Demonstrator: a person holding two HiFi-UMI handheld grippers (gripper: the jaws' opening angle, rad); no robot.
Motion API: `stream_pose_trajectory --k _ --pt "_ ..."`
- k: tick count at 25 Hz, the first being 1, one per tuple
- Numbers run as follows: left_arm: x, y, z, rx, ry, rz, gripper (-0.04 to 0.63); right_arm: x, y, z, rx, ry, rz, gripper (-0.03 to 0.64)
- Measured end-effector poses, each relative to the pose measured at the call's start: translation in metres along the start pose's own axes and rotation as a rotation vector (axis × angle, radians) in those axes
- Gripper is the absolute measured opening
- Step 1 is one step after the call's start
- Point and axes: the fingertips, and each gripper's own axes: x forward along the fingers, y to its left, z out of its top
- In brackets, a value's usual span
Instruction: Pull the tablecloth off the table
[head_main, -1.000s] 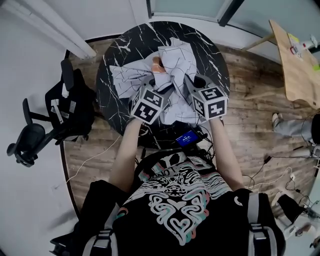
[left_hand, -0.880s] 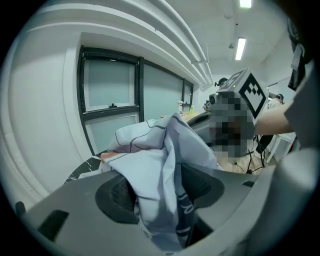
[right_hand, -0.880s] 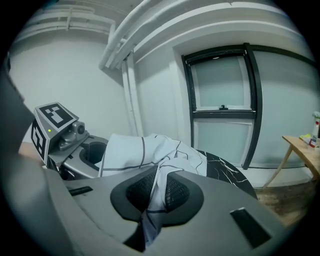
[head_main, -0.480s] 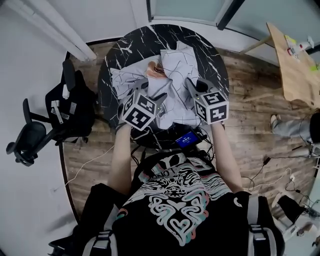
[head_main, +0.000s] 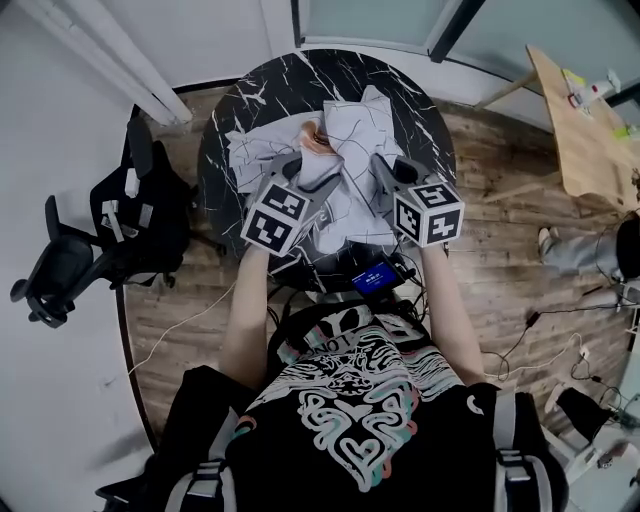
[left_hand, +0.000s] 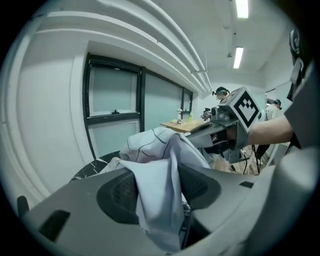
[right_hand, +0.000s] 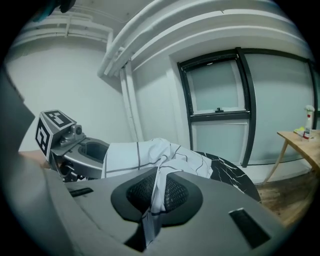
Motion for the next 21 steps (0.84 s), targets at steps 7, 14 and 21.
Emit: stream_pose_trajectory --k 7,14,21 --pt "-0.005 -0.009 0.019 0.069 -0.062 0.024 0.192 -0.006 0.028 0.011 -0.014 -0.03 0.046 -0.002" --pt "-0.008 -0.013 0.032 0.064 -0.102 0.015 0.192 -0.009 0.038 0.022 0.023 -0.07 0.091 -0.002" --pt "-0.008 -0.011 0.038 0.062 -0.11 0.008 0.19 -0.003 0.04 0.029 0.021 -0.074 0.1 -0.002"
